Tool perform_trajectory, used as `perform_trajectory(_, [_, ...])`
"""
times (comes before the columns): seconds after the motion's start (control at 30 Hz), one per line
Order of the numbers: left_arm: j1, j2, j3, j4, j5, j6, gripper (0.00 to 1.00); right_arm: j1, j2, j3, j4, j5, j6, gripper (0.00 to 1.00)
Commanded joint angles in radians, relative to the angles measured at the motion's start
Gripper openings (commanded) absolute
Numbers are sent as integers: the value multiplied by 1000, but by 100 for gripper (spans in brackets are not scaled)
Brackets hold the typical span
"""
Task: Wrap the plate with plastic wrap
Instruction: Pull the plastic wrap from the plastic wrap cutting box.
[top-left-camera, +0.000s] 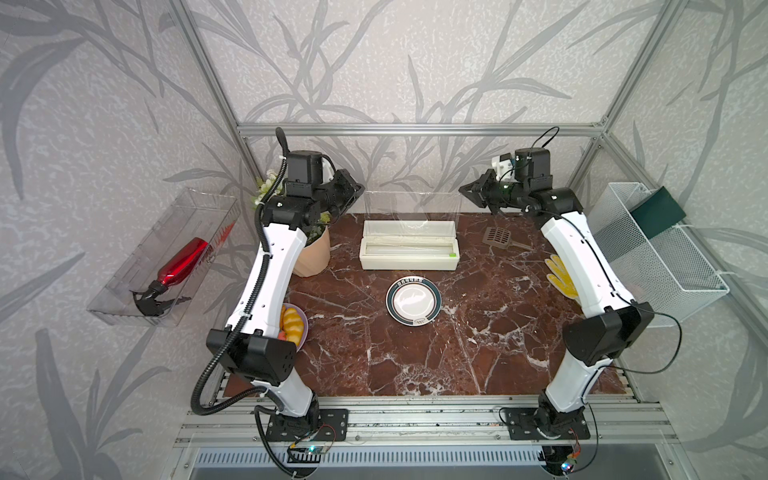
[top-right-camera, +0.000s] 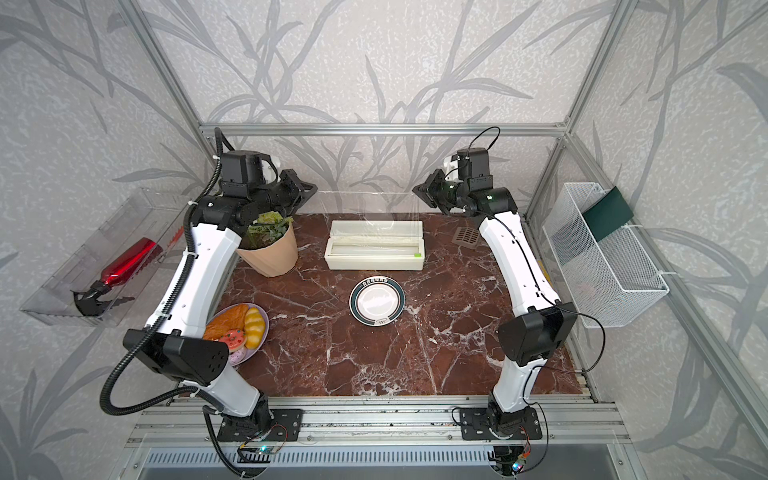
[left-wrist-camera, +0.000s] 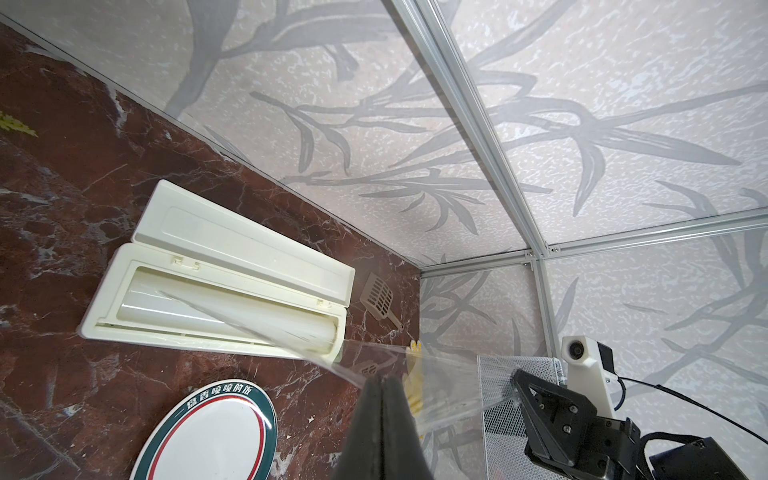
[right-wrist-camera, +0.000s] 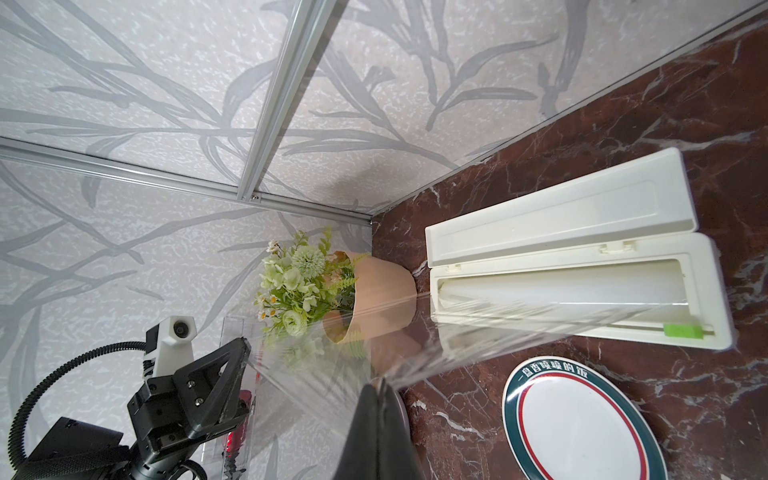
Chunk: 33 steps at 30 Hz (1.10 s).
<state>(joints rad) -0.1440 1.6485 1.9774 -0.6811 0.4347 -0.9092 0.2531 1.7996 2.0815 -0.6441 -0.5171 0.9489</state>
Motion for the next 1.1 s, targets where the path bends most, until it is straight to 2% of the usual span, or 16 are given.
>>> perform_trajectory(0.0, [3, -75, 49, 11, -42, 5, 0, -18, -50, 60, -6, 8, -13, 0])
perform_trajectory(0.27, [-3, -89, 66, -6, -60, 12, 0, -17, 0, 216, -89, -7, -20, 0])
perform_trajectory(0.5, [-13, -106, 75, -10, -62, 10, 0, -17, -25, 218, -119, -14, -38, 0])
perform_trajectory(0.63, [-33, -145, 37, -25, -64, 28, 0, -17, -84, 134, -118, -16, -54, 0])
perform_trajectory(0.8, [-50, -225, -43, -41, -70, 37, 0, -18, -206, -66, -41, -28, -45, 0])
perform_trajectory(1.07, [-85, -394, -234, -50, -70, 36, 0, -6, -376, -299, -11, -28, -64, 0])
